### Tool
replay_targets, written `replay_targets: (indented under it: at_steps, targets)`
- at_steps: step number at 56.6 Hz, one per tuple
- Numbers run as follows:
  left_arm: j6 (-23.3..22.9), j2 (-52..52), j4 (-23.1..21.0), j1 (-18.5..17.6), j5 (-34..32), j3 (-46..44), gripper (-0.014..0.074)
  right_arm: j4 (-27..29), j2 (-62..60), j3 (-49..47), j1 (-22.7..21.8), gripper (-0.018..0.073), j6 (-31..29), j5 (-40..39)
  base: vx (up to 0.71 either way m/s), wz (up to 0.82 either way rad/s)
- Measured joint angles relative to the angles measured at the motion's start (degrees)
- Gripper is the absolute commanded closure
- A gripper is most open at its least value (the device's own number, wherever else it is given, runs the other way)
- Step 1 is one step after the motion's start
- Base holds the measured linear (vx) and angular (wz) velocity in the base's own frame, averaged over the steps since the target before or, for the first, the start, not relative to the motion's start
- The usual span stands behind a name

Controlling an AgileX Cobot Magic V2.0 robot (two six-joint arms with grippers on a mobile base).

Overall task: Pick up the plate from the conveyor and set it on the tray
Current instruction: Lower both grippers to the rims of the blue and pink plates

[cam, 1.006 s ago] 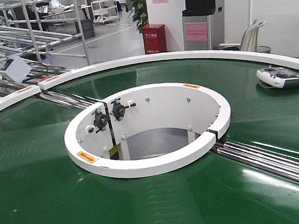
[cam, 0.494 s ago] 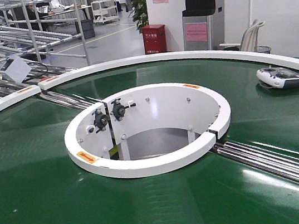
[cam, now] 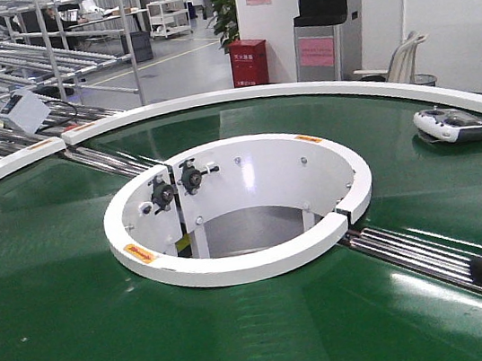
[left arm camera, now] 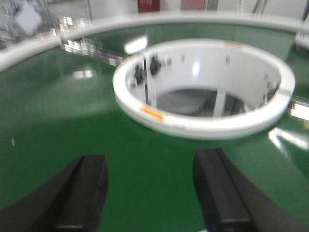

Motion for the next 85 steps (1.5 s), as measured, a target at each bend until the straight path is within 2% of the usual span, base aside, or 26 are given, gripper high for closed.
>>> replay_targets:
  at_steps: [5,11,18,29,57,85]
  targets:
    - [0.0,5.71,-2.14,0.0,5.41,-1.65,0.0079,-1.3,8.68,-4.17,3.53,-0.0008,0.54,6.02,0.0,0.0]
    - [0.05,12.69,-3.94,0.0,8.65,-1.77,0.0079,-3.97,17.96,-7.43,6.23,-0.0003,3.54,9.53,0.0,0.0]
    - [0.05,19.42,-4.72,0.0,9.09,-0.53,0.0079,-4.69,26.55,-9.13,6.9,-0.0003,7.94,10.66,0.0,0.0]
    - [0.1,28.57,-5.69,0.0,8.96,0.84,0.0079,-4.78,34.89,-9.4,6.95,-0.0003,9.55,10.86,0.0,0.0]
    - [2.98,42.32,-6.53,-1.77,8.04,0.84,0.0079,-4.9,40.43,-9.62,7.01,-0.0003,9.76,10.67,0.0,0.0]
    - [2.98,45.79,-6.53,-1.77,7.33,0.84,0.008,-4.7,45.82,-9.68,7.01,0.0006,9.8,8.54,0.0,0.0]
